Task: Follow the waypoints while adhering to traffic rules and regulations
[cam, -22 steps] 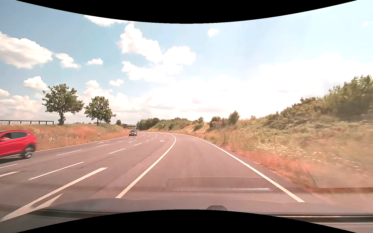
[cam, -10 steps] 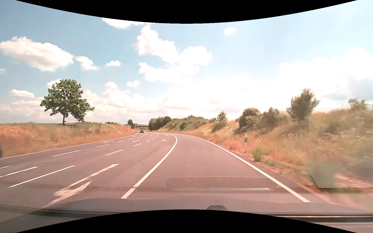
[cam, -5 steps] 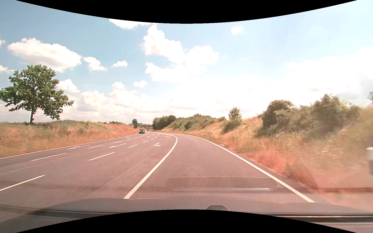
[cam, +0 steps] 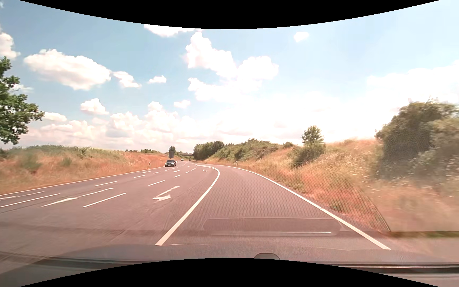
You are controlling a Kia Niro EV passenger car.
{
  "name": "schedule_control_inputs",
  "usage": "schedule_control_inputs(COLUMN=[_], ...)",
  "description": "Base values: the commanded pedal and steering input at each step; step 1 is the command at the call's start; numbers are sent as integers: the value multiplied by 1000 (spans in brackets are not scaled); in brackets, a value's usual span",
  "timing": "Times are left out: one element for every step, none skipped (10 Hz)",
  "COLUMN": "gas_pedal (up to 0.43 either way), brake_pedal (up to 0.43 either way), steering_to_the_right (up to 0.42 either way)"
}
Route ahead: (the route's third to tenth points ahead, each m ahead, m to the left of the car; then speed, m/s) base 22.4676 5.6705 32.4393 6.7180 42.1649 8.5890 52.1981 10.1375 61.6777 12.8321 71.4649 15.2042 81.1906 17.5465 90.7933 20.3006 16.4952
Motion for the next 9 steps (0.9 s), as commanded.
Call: schedule_control_inputs(gas_pedal=[130,130,130,130,130,130,130,130,130], brake_pedal=[0,0,0,0,0,0,0,0,0], steering_to_the_right=[-23,-23,-23,-23,-23,-23,-24,-25,-26])
